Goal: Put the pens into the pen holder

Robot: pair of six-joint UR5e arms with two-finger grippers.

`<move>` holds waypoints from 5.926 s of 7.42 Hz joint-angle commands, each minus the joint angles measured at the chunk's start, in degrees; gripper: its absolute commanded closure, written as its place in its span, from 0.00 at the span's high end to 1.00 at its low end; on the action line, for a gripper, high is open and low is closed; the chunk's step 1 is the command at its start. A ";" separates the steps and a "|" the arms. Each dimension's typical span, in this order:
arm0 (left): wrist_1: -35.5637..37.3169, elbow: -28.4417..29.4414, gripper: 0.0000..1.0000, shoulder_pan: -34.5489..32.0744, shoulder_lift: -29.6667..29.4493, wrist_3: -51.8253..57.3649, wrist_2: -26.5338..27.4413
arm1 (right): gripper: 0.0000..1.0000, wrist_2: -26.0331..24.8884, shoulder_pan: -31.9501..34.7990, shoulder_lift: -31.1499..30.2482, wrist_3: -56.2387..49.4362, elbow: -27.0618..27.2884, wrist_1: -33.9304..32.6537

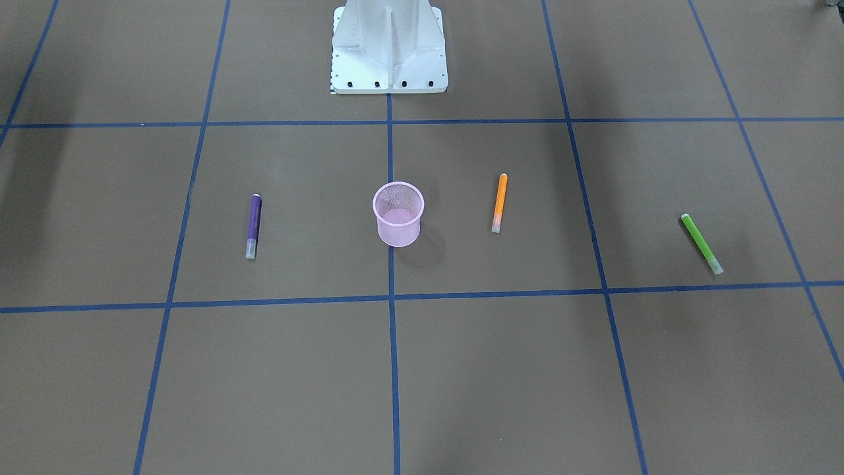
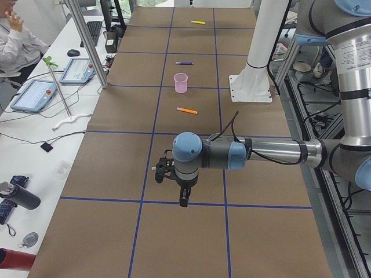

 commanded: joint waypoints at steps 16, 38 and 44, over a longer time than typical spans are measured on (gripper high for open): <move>-23.55 2.70 1.00 0.18 -8.79 -0.54 0.26 | 0.99 -0.03 0.79 -6.50 27.06 -15.91 43.23; -25.75 2.70 1.00 0.53 -7.82 -0.45 -0.70 | 0.00 -10.49 -18.54 -6.77 51.59 -26.12 64.85; -32.06 2.88 1.00 0.62 -7.82 -0.63 -1.67 | 0.00 -8.56 -22.91 5.42 52.29 -5.90 65.13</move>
